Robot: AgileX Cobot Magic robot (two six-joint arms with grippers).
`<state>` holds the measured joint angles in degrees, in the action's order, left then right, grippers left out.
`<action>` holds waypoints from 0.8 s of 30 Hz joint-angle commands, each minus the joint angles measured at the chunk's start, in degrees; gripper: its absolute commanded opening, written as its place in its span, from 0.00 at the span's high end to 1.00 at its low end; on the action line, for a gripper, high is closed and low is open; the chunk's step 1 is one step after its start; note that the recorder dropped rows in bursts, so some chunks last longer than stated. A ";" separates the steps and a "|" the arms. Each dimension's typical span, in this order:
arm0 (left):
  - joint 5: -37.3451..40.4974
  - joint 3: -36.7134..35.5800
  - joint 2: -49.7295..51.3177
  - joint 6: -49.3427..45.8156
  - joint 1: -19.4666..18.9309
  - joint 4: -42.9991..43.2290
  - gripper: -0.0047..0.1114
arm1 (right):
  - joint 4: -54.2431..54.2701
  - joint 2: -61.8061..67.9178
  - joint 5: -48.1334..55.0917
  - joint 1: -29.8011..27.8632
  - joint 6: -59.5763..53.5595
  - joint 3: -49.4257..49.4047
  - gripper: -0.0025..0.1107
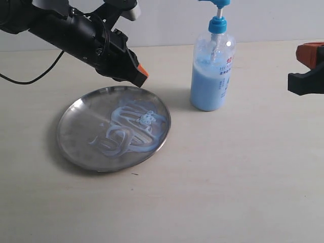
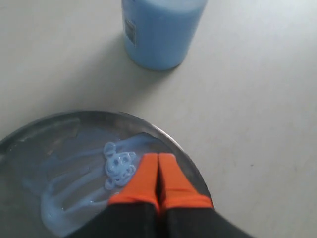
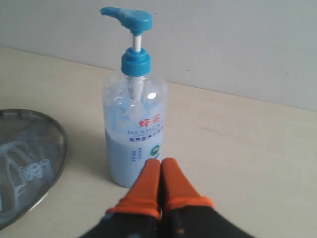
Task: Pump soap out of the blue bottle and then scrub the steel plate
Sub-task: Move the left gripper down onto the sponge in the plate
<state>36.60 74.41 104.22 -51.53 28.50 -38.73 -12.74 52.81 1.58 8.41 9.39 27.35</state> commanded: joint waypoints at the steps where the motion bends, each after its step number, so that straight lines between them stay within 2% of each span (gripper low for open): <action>1: -0.63 0.37 -0.01 0.78 0.22 0.11 0.96 | 0.91 0.06 -1.58 -4.69 0.15 0.62 0.98; 6: -0.97 0.37 0.62 0.77 0.22 0.11 0.96 | 3.98 0.06 -2.11 -9.91 0.32 0.62 0.98; 16: -0.13 5.59 6.48 0.77 0.22 0.64 0.96 | 5.24 0.06 -2.25 -9.91 3.58 0.62 0.98; 18: 1.50 7.90 8.68 1.63 0.22 1.72 0.96 | 5.24 0.06 -2.25 -9.79 4.39 0.62 0.98; 22: 3.31 11.94 13.06 7.36 0.73 9.45 0.96 | 5.24 0.06 -2.25 -9.78 5.84 0.62 0.98; 24: 4.13 14.07 15.27 7.94 1.12 9.64 0.96 | 5.24 0.06 -2.25 -9.78 6.37 0.62 0.98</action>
<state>40.05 86.97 118.45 -44.85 28.99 -29.94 -7.45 52.81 0.00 -1.09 15.17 27.35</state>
